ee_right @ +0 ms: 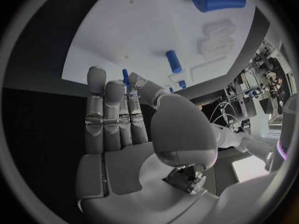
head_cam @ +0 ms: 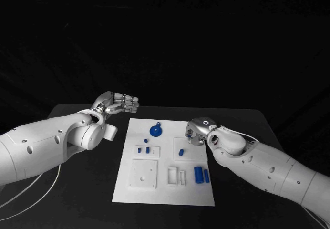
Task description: Assemble the parts on the task board
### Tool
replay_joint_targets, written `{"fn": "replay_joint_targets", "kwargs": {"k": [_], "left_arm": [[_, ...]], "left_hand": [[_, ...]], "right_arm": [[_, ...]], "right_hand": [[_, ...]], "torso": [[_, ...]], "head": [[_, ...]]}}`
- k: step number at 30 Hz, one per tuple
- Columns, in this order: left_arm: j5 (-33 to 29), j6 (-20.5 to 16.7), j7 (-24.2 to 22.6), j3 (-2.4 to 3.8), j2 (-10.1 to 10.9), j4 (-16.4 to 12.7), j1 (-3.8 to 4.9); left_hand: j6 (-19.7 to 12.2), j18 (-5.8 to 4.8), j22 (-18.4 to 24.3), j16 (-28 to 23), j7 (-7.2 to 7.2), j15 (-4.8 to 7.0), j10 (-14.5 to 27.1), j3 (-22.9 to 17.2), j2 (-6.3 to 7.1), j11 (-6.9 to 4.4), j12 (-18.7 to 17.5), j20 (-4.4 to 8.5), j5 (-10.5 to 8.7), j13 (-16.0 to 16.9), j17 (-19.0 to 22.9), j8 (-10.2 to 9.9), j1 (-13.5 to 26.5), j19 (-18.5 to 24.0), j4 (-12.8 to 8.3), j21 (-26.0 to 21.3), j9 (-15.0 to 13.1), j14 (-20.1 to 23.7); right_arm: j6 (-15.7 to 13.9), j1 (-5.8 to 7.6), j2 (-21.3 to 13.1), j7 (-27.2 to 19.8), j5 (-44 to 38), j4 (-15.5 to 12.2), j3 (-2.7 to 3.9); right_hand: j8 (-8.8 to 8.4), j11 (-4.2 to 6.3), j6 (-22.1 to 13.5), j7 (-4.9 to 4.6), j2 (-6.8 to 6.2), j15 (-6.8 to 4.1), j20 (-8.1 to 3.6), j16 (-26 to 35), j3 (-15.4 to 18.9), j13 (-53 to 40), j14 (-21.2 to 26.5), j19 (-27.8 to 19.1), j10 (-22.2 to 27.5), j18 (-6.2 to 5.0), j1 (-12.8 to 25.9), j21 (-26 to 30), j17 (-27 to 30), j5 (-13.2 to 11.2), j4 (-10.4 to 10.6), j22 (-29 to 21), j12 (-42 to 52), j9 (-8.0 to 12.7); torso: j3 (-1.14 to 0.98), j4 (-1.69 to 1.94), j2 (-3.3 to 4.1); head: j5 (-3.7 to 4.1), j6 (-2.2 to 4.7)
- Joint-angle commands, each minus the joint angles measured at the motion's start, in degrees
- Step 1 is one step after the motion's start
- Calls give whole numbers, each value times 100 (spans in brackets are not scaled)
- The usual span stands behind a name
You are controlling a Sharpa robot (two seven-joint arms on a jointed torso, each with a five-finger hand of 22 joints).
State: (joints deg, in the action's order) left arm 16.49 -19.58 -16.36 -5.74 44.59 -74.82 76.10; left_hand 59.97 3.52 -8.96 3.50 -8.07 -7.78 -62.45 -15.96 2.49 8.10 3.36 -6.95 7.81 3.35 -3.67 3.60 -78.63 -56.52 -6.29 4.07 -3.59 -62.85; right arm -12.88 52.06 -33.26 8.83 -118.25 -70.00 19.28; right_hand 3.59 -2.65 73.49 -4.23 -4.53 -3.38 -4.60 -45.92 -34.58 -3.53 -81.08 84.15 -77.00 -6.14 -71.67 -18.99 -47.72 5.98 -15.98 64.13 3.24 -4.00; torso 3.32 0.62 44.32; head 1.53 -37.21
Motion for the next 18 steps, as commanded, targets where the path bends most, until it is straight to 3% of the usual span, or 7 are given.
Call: {"fn": "replay_joint_targets", "kwargs": {"k": [1, 7, 12, 18], "left_arm": [[-37, 23, -49, 6, -17, 15, 13], [-45, 16, -44, 6, -23, 31, 13], [-49, 10, -41, 6, -34, 36, 13], [-68, -40, -63, 6, -73, 52, 13]], "left_hand": [[-23, 16, 5, 1, -25, 1, 42, -5, -40, 6, -6, 11, 19, -5, 4, 2, -5, -47, -28, 23, 0, -33], [-23, 16, 5, 1, -25, 1, 42, -5, -40, 6, -6, 11, 19, -5, 4, 2, -5, -47, -28, 23, 0, -33], [-23, 16, 5, 1, -25, 1, 42, -5, -40, 6, -6, 11, 19, -5, 4, 2, -5, -47, -28, 23, 0, -33], [-23, 19, 35, 1, -27, -2, 54, -3, -46, 10, -6, 9, 20, -5, 4, 1, 8, -53, -38, 27, 0, -27]], "right_arm": [[-232, -2, -86, -99, 187, -166, 92], [-246, -1, -201, -162, 599, -459, 271], [-273, -5, -193, -298, 984, -664, 329], [-218, -86, -73, -453, 1290, -940, 347]], "right_hand": [[6, 155, 59, 2, -32, -27, -32, 31, -27, -6, -22, 99, -192, -110, -30, -18, -7, -39, 10, 15, 17, 6], [6, 153, 55, 1, -29, -27, -34, 41, -26, -5, -25, 98, -188, -118, -33, -5, -12, -41, 17, 38, 16, 7], [4, 152, 43, -1, -16, -27, -32, 56, -18, -5, -26, 98, -180, -139, -30, 13, -13, -20, 25, 54, 16, 8], [5, 146, 25, -7, 7, -23, -25, 76, 8, -5, -22, 99, -159, -151, -19, 47, -13, 15, 31, 62, 15, 7]], "torso": [[-5, -7, -2], [-1, -9, 4], [0, -2, 3], [13, 14, -5]], "head": [[-16, 16], [-81, 30], [-207, 72], [-395, 92]]}}
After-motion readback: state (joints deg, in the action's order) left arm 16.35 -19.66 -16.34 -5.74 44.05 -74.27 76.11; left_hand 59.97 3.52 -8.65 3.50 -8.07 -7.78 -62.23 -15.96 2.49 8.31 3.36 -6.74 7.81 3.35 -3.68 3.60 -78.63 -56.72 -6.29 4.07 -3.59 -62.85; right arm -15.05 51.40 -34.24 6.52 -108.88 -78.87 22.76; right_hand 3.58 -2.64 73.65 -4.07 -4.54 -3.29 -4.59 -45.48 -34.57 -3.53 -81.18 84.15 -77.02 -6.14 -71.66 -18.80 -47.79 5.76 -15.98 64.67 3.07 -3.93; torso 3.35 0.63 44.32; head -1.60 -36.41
